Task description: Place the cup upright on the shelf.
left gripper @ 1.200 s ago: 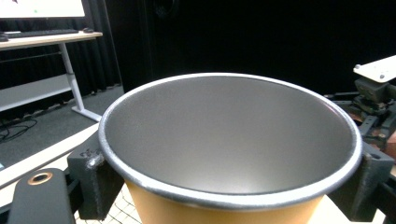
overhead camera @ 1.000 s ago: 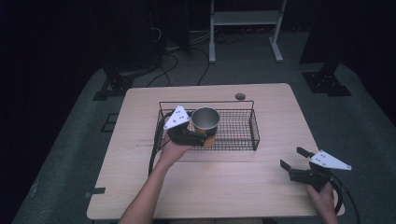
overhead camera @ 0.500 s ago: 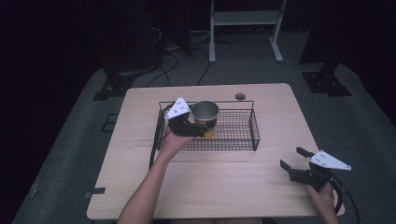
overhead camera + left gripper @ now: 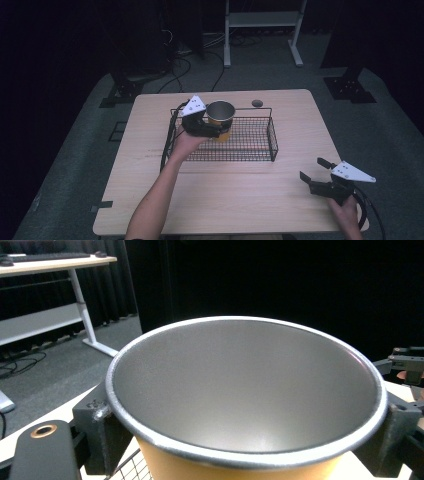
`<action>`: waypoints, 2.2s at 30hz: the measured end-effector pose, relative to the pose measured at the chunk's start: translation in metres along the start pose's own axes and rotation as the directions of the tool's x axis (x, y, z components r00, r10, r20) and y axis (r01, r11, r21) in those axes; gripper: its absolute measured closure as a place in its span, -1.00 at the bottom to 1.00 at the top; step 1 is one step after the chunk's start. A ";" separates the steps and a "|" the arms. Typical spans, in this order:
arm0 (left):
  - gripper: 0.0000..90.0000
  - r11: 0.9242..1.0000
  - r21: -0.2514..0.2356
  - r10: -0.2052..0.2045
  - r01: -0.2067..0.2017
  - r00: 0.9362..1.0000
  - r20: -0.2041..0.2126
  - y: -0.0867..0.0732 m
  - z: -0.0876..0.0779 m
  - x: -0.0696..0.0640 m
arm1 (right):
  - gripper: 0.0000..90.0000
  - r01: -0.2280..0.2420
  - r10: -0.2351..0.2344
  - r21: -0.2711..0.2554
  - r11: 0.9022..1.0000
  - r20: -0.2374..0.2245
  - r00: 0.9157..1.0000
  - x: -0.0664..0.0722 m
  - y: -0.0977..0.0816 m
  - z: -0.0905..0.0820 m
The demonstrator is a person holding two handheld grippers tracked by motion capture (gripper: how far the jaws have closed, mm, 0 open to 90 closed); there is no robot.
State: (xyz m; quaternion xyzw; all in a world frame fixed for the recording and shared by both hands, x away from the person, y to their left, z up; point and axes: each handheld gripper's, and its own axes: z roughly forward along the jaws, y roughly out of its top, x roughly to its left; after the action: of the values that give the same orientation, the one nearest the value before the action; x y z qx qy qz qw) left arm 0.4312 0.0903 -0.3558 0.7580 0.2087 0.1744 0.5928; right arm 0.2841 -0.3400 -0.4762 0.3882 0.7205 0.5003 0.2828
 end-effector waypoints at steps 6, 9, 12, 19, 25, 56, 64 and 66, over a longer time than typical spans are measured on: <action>-0.72 1.000 0.003 0.000 0.000 1.000 0.008 0.001 0.006 0.007 | -0.71 0.001 -0.001 -0.001 1.000 -0.002 1.000 0.000 0.000 0.000; -0.72 1.000 0.001 -0.006 0.006 1.000 0.019 0.001 0.008 0.012 | -0.71 -0.002 0.002 -0.002 1.000 -0.001 1.000 0.000 0.000 0.000; -0.72 1.000 -0.010 -0.015 0.016 0.999 0.036 0.000 0.010 0.017 | -0.71 -0.004 0.004 -0.003 1.000 0.000 1.000 0.000 0.000 0.000; -0.72 0.996 -0.059 -0.064 0.070 0.994 0.090 -0.008 0.012 0.034 | -0.72 -0.002 0.002 -0.002 1.000 -0.002 1.000 0.000 0.000 0.000; -0.72 0.996 -0.061 -0.052 0.058 0.994 0.099 -0.014 0.017 0.039 | -0.71 0.001 -0.001 -0.001 1.000 -0.003 1.000 0.000 0.000 0.000; -0.73 0.993 0.112 0.012 -0.038 0.975 0.220 -0.044 0.040 0.044 | -0.71 0.001 -0.001 -0.004 1.000 -0.003 1.000 0.000 0.000 0.000; -0.77 0.988 0.141 0.030 -0.064 0.973 0.230 -0.051 0.047 0.045 | -0.72 -0.001 0.001 -0.005 1.000 -0.004 1.000 0.000 0.000 -0.001; -0.77 0.986 0.157 0.026 -0.063 0.973 0.230 -0.053 0.048 0.045 | -0.71 0.001 -0.001 -0.005 1.000 -0.004 1.000 0.000 0.000 -0.001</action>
State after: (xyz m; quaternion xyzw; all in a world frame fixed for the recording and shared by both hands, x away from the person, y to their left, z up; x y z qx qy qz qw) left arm 0.4882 0.0859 -0.4178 0.8236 0.1361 0.0821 0.5445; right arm 0.2837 -0.3403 -0.4759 0.3861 0.7201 0.5025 0.2826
